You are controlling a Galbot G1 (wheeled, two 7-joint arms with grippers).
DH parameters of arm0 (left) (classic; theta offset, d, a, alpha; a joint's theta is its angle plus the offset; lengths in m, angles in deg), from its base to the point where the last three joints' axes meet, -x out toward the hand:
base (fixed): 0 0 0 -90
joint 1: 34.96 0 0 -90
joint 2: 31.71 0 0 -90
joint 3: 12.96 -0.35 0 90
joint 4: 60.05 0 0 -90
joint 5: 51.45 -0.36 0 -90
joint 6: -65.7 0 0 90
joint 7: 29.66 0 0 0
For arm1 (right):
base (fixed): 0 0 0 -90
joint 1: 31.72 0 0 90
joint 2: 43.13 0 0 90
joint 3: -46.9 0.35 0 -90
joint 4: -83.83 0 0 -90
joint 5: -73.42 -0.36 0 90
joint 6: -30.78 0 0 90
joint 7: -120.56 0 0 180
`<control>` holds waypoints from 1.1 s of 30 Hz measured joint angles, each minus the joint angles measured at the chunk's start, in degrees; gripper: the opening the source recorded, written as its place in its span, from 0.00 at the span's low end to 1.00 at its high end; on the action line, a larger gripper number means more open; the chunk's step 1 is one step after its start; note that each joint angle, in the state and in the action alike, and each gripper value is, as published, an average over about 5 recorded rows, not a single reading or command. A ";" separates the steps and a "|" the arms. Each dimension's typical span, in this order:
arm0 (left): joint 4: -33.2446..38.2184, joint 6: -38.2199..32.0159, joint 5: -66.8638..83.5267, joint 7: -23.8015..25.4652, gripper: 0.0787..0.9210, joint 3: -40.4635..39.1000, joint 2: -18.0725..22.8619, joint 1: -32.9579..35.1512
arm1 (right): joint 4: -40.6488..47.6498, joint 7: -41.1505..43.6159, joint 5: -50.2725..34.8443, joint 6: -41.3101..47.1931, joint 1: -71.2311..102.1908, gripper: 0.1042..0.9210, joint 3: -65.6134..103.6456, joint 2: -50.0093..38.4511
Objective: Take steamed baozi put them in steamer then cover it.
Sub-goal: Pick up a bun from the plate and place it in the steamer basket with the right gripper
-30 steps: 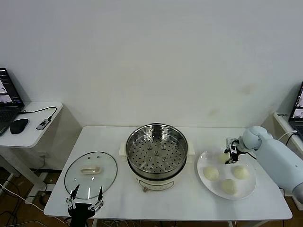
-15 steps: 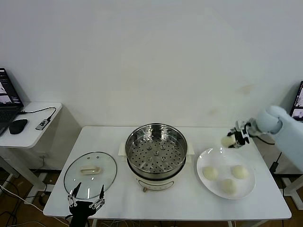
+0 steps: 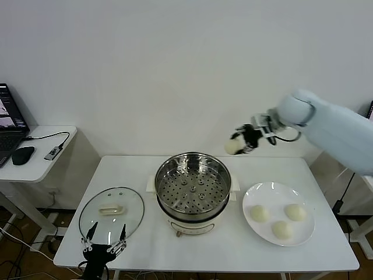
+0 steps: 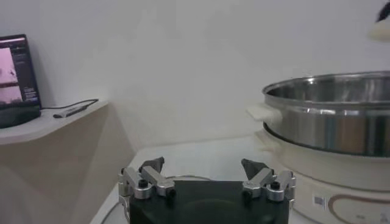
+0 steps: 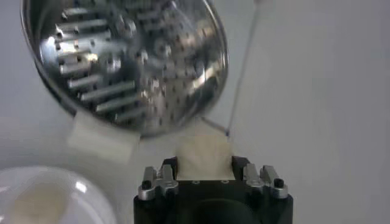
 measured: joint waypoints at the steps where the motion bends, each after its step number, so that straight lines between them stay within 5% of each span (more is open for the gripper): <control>1: 0.00 -0.01 0.10 0.00 0.88 0.00 0.07 -0.06 | 0.20 -0.18 0.19 -1.03 -0.28 0.56 -0.90 1.04; 28: 0.34 -0.27 0.92 0.25 0.88 0.19 0.57 -0.58 | 12.17 -6.38 27.34 -26.36 6.13 0.58 -4.90 17.46; 33: 0.14 -0.27 0.97 0.26 0.88 0.05 0.58 -0.81 | 14.03 -7.34 29.80 -29.01 6.77 0.69 -4.59 18.78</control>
